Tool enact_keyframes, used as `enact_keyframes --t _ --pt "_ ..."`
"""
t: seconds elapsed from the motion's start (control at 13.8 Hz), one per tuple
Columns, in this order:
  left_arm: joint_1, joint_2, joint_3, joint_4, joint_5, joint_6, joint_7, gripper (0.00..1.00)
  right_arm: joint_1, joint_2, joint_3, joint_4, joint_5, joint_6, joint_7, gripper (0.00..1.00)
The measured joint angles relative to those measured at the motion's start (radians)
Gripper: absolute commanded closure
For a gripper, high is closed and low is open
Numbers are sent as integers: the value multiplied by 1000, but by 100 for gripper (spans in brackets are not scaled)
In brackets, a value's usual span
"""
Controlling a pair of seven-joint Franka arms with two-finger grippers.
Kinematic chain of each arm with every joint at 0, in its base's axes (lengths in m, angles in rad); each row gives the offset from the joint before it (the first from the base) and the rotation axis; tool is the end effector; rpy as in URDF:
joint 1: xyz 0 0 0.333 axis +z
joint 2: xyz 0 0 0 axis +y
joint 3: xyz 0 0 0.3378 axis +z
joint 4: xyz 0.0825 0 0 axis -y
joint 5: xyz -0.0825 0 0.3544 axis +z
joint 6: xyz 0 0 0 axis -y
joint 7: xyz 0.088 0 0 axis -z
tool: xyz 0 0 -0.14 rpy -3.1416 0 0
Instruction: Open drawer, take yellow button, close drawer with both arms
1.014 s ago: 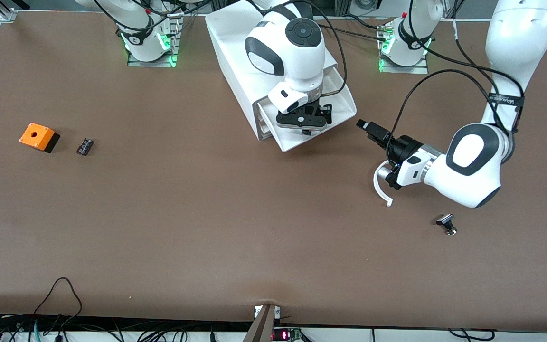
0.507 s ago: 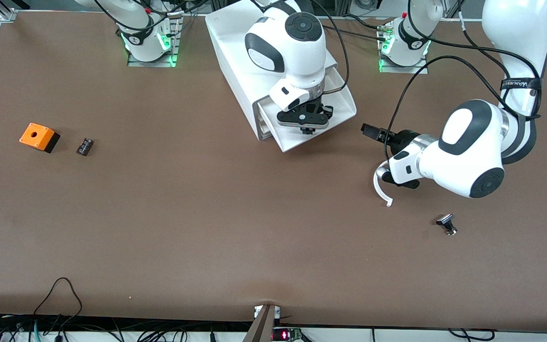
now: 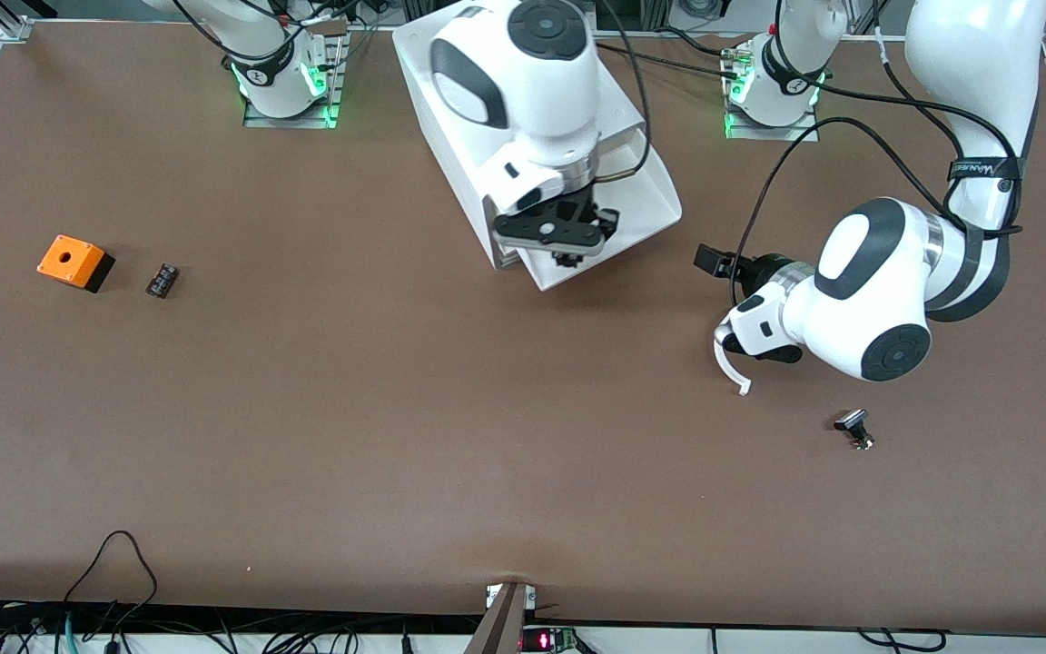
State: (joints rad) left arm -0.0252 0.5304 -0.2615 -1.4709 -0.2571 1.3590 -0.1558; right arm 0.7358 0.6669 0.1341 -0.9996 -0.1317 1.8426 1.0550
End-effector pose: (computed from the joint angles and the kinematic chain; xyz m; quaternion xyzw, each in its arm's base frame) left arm 0.5595 -0.1811 0.3633 0.9316 -0.0519 -0.3381 0.1231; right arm 0.5163 0.5378 0.4758 -0.9908 0.0980 -0.0718 0.0597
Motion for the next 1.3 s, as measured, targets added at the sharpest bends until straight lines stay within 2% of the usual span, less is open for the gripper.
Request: enact_keyframes --t 0.36,0.51,0.87,1.01,1.3 --pt "-1 0 1 0 0 4 -126 1 -215 -30 -5 3 45 -55 -389 100" --pt "-2 0 0 2 0 46 -159 1 -319 -30 -6 -16 61 -79 -561 100" --pt "32 -1 4 6 -59 89 -183 1 -516 -35 -20 -180 63 -62 -891 100" --pt "44 4 7 5 -15 89 -182 1 -562 -53 -58 -275 63 8 -1012 100" --pt "22 63 1 58 73 102 -185 2 -582 -99 -199 -531 64 253 -1209 100"
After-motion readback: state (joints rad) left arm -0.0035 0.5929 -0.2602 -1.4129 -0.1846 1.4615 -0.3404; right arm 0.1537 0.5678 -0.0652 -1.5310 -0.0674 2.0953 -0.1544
